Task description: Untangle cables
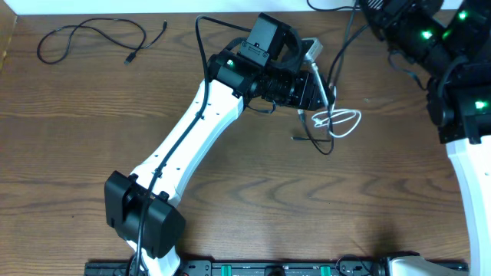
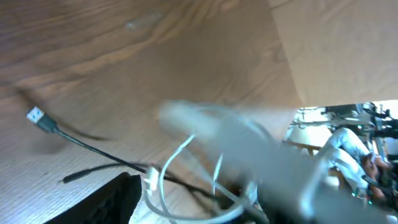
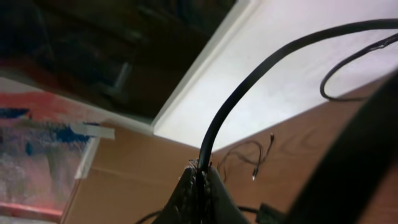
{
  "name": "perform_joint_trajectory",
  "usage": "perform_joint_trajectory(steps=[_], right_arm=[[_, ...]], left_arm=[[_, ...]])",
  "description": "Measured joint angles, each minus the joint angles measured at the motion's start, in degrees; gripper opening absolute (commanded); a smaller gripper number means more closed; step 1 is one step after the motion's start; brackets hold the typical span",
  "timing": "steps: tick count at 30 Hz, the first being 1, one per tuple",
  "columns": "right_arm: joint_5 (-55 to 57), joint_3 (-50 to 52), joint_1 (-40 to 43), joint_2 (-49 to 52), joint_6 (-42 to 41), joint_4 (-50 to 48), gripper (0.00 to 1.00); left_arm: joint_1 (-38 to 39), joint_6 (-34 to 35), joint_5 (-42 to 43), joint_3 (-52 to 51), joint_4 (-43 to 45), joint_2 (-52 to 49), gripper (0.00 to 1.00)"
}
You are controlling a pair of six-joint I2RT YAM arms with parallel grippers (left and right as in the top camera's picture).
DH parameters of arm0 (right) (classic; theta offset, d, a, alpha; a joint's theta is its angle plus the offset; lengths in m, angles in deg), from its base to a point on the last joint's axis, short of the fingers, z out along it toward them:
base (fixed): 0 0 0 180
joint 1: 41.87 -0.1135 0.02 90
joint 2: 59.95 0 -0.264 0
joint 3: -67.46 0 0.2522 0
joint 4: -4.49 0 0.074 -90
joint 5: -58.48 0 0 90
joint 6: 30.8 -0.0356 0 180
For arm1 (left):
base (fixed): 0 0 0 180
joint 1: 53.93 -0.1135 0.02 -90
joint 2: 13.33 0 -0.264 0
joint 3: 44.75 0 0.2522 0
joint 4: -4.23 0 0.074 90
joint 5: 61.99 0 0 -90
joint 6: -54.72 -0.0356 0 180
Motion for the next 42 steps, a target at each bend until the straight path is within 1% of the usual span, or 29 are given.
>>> perform_joint_trajectory(steps=[5, 13, 25, 32, 34, 42], right_arm=[[-2.7, 0.0, 0.7, 0.0, -2.0, -2.6, 0.01], [-5.7, 0.0, 0.7, 0.0, -4.4, -2.9, 0.01], [-10.4, 0.0, 2.8, 0.0, -9.3, -6.3, 0.01], [-13.5, 0.0, 2.8, 0.0, -11.0, -7.0, 0.01], [-13.6, 0.0, 2.8, 0.0, -11.1, -7.0, 0.01], [-13.8, 0.0, 2.8, 0.0, -11.1, -7.0, 0.01]], left_arm=[[0.0, 0.0, 1.9, 0.0, 0.1, 0.0, 0.66], [-0.3, 0.0, 1.7, 0.0, 0.3, 0.0, 0.66], [-6.0, 0.0, 1.3, 0.0, 1.2, 0.0, 0.66], [-6.0, -0.2, 1.5, 0.0, 1.4, 0.0, 0.66], [-6.0, -0.2, 2.5, 0.0, 1.4, 0.0, 0.66], [-6.0, -0.2, 13.1, 0.0, 0.6, 0.0, 0.66]])
